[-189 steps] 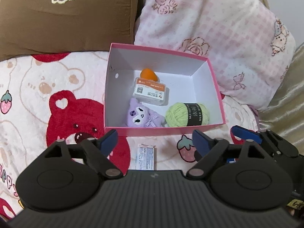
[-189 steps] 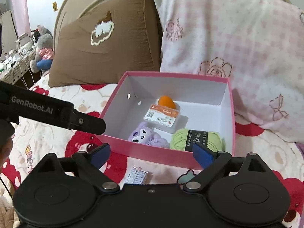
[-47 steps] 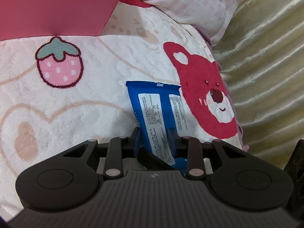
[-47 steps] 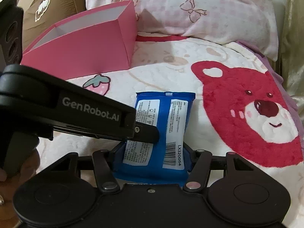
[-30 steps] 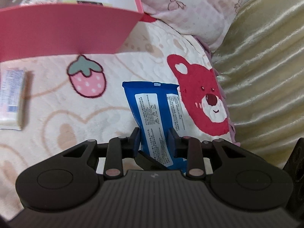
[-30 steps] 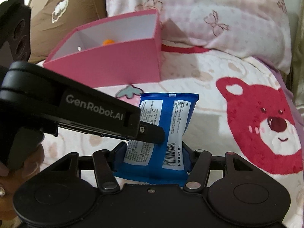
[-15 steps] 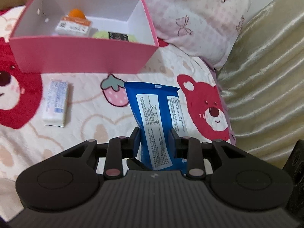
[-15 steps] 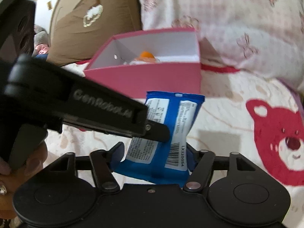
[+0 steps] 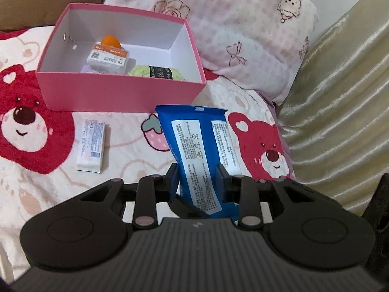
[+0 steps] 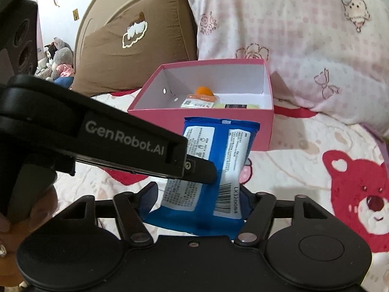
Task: Organize objects
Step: 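Lift the blue snack packet with the left tool toward the pink box, then lower the blue snack packet into the pink box with the left tool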
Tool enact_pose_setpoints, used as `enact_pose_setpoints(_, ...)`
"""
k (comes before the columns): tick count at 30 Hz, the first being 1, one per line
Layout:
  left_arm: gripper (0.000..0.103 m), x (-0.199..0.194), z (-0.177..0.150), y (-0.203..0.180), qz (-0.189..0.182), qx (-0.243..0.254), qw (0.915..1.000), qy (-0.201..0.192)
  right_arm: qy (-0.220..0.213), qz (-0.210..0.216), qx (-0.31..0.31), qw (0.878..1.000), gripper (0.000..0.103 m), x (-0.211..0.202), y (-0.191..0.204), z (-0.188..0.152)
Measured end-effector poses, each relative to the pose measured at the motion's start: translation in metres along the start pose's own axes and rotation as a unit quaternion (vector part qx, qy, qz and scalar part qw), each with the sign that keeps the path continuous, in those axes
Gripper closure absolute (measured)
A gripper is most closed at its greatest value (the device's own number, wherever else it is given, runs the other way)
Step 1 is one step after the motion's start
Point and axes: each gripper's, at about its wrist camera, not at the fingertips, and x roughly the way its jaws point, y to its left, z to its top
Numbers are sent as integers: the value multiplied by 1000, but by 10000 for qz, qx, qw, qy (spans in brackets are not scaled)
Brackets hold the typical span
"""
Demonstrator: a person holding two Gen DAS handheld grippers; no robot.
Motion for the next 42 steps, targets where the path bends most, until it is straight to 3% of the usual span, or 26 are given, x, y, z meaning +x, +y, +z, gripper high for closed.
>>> enact_pose_setpoints(6, 74, -12, 5, 3, -2, -61, 10000, -72, -47, -2, -249, 9997, 38, -5, 8, 8)
enact_pose_setpoints(19, 72, -32, 22, 7, -70, -122, 9993, -358, -87, 288, -117, 9995, 38, -10, 14, 34)
enact_pose_setpoints(24, 72, -43, 32, 4, -184, -85, 9974, -691, -217, 211, -220, 9993, 38, -11, 18, 47)
enact_pose_setpoints(31, 72, -50, 69, 11, -293, -326, 9973, -589, -248, 285, -224, 9990, 38, -13, 18, 79)
enact_pose_setpoints(37, 72, -39, 110, 2, -121, 31, 9994, -323, -106, 425, -42, 9990, 38, -2, 5, 114)
enact_pose_setpoints(42, 72, -34, 139, 14, -371, -54, 9983, -455, -84, 541, 43, 9985, 38, 9, -8, 143)
